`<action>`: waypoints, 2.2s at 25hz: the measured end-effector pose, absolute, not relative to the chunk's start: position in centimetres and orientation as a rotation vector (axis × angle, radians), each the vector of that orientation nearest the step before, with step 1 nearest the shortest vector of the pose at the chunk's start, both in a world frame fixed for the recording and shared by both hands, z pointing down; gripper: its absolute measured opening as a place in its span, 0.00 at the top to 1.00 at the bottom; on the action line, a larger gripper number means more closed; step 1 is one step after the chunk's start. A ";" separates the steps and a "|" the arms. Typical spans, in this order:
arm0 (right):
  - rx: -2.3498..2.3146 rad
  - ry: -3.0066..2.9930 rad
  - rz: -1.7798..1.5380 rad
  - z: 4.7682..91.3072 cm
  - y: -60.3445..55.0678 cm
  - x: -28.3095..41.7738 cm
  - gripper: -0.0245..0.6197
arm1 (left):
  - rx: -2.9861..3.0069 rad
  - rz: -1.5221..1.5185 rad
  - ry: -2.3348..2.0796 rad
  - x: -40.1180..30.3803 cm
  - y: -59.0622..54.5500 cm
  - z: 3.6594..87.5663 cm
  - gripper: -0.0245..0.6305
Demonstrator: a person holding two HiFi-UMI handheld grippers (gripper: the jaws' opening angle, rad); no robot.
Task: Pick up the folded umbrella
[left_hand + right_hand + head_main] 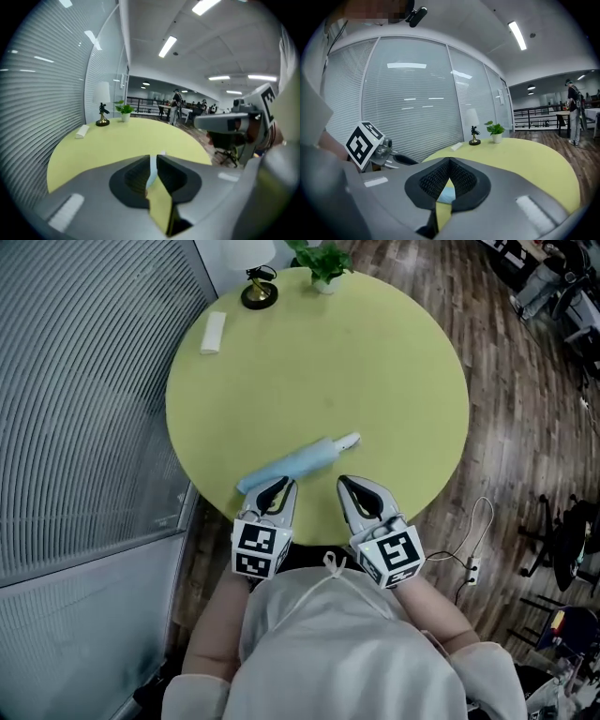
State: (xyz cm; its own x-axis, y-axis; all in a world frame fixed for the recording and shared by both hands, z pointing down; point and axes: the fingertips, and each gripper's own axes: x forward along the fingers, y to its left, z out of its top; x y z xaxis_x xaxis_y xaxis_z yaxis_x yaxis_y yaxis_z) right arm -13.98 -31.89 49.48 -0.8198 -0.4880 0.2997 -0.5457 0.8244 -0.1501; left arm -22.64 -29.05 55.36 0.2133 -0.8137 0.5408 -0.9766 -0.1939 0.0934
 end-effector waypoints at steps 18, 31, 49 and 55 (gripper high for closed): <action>1.089 -2.565 0.448 54.2 -35.8 -14.8 0.96 | 2.138 1.305 -0.850 -22.4 -34.2 70.1 0.51; 1.184 -2.486 0.497 55.8 -37.0 -11.9 0.96 | 1.959 1.423 -0.724 -21.5 -34.6 74.1 0.47; 1.200 -2.487 0.487 54.6 -36.0 -9.4 0.96 | 2.008 1.466 -0.862 -20.6 -34.1 74.4 0.49; 1.195 -2.508 0.447 53.3 -35.9 -9.5 0.96 | 2.037 1.452 -0.861 -20.7 -33.7 74.0 0.51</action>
